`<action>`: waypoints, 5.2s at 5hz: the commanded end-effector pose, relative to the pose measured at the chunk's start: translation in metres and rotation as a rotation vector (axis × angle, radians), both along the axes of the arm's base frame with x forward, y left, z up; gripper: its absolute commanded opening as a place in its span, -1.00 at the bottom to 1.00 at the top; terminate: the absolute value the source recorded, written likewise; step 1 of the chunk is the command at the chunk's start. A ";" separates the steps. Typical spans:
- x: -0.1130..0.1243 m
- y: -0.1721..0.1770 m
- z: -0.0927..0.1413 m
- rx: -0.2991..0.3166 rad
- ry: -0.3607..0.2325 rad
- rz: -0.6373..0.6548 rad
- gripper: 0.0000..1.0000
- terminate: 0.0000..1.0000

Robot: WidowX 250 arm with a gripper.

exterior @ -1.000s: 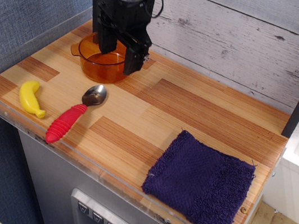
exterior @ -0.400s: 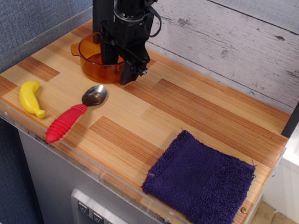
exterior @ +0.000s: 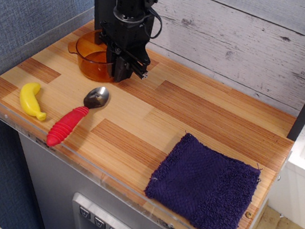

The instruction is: Move orange bowl to upper right

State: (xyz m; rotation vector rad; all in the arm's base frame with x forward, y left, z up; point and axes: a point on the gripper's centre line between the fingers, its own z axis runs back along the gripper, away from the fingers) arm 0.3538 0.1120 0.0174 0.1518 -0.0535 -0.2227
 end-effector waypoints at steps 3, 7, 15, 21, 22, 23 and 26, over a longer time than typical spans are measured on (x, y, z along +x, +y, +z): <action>-0.001 -0.005 0.072 0.091 -0.096 -0.003 -1.00 -1.00; -0.012 -0.083 0.065 0.016 -0.129 -0.123 -1.00 -1.00; 0.016 -0.215 0.021 -0.160 -0.098 -0.435 -1.00 -1.00; -0.001 -0.184 0.089 -0.104 -0.105 -0.254 1.00 -1.00; -0.016 -0.150 0.092 -0.116 -0.070 -0.129 1.00 -1.00; -0.038 -0.121 0.093 -0.131 -0.062 -0.008 1.00 -1.00; -0.058 -0.024 0.079 -0.050 -0.116 0.125 1.00 -1.00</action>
